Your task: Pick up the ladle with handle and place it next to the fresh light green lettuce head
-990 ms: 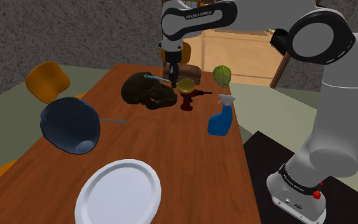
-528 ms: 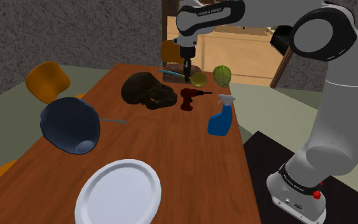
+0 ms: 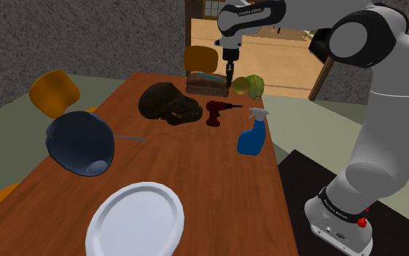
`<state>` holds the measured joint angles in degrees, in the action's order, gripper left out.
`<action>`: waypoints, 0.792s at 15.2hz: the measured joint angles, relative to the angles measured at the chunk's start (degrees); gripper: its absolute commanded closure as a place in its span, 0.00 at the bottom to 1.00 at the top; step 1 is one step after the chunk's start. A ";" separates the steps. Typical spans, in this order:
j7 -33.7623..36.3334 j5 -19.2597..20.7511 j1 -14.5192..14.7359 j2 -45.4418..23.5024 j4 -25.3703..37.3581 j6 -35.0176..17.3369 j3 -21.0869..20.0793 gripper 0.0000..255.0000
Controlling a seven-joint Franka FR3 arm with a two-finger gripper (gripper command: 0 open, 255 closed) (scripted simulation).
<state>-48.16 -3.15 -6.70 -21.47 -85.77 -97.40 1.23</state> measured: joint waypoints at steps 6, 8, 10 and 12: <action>-6.97 0.23 -4.85 -2.36 3.02 0.98 2.37 1.00; -7.91 0.21 -5.52 -3.51 4.04 0.89 2.64 1.00; -8.24 0.18 -5.70 -3.94 3.33 -0.24 2.71 1.00; -8.31 0.16 -5.68 -4.06 2.15 -1.52 2.70 1.00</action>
<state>-56.46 -2.99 -12.39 -25.53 -83.62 -98.92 3.92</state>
